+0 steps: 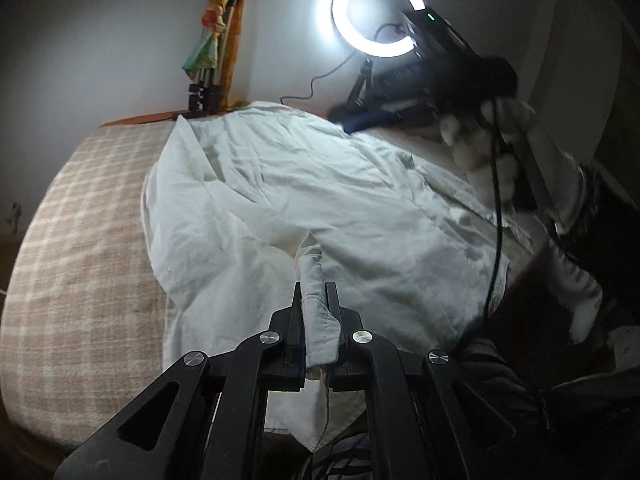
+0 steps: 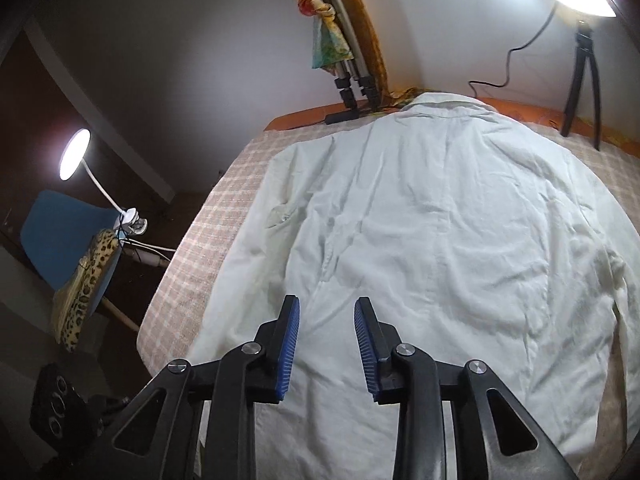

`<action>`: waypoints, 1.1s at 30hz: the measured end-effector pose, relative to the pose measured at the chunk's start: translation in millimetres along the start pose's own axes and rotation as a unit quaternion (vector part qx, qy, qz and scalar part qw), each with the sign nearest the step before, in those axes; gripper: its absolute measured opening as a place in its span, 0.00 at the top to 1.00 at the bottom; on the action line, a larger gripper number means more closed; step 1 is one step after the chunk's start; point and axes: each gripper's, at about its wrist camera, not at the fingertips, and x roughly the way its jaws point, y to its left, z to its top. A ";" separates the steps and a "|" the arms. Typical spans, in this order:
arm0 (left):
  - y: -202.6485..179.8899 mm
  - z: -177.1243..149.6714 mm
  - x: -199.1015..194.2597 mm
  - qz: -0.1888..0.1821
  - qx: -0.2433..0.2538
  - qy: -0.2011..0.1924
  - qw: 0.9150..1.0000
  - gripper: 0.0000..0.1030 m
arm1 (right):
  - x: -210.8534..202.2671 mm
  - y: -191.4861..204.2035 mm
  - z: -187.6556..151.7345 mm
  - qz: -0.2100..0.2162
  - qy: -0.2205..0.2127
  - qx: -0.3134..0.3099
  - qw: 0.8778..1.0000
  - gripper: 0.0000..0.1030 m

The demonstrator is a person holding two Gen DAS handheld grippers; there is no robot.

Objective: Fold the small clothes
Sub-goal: 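Carry the held sleeve with the left tool across the shirt back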

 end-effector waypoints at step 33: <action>33.3 -64.8 -9.1 0.016 -0.145 0.067 0.987 0.75 | 85.8 88.8 -53.3 -0.008 0.153 -0.185 0.971 0.56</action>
